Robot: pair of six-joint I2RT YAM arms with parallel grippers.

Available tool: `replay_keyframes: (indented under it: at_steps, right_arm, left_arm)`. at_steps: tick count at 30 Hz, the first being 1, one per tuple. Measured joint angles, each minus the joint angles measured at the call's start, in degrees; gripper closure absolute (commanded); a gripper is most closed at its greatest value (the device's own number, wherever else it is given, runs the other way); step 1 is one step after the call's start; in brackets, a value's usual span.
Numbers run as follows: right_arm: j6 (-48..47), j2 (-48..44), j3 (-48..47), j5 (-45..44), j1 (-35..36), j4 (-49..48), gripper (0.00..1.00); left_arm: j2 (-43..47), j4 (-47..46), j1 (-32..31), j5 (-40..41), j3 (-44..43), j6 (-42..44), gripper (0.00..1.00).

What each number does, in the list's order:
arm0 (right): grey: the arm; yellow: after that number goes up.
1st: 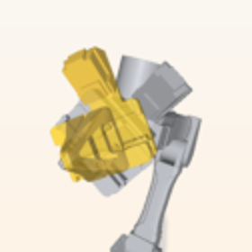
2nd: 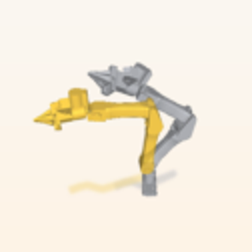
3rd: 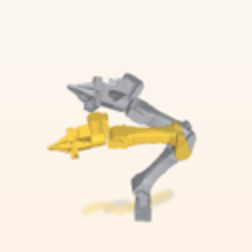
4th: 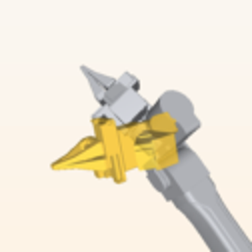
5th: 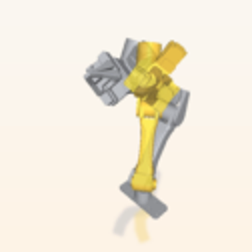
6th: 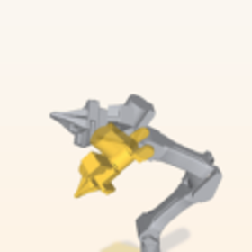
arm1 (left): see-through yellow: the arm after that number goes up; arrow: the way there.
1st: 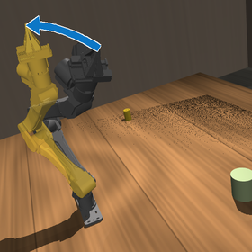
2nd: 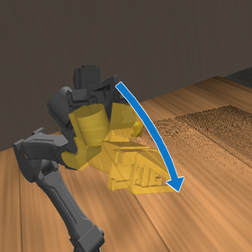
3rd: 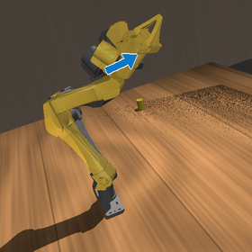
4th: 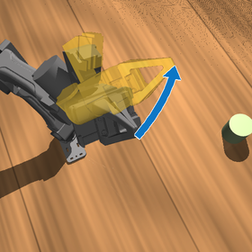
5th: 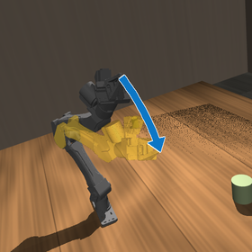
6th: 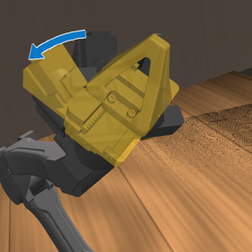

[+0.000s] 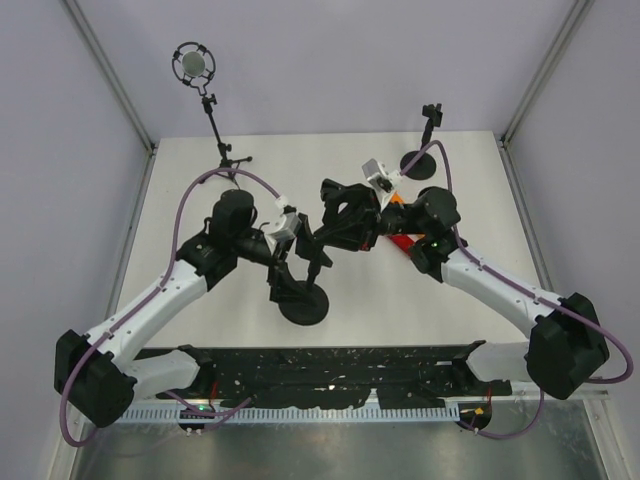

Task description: Remove the microphone from the stand

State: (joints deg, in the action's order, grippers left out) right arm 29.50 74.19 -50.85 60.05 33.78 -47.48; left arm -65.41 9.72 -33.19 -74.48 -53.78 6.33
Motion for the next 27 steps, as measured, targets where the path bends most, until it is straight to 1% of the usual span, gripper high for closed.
replay_keyframes:
  at_steps: [5,9,15,20,27]
  right_arm:
    - [-4.04,-2.49,0.02,-0.26,-0.92,5.11,0.94]
    - [-8.7,-5.4,0.13,-0.31,-2.95,10.86,0.95]
    - [-16.02,-5.99,1.51,-4.72,-8.09,15.58,0.94]
    - [-16.61,-5.95,2.49,-4.81,-7.87,16.72,0.95]
    - [-14.23,-5.95,2.91,-2.67,-6.84,14.62,0.94]
  left_arm:
    - [0.31,-0.5,1.25,0.48,0.02,0.33,0.0]
    - [1.86,0.26,3.69,0.61,0.02,0.17,0.0]
    - [5.88,1.44,4.33,-4.31,0.0,0.0,0.0]
    - [6.05,1.77,4.35,-3.96,0.0,0.15,0.0]
    - [5.92,0.94,4.44,0.76,0.61,0.07,0.0]
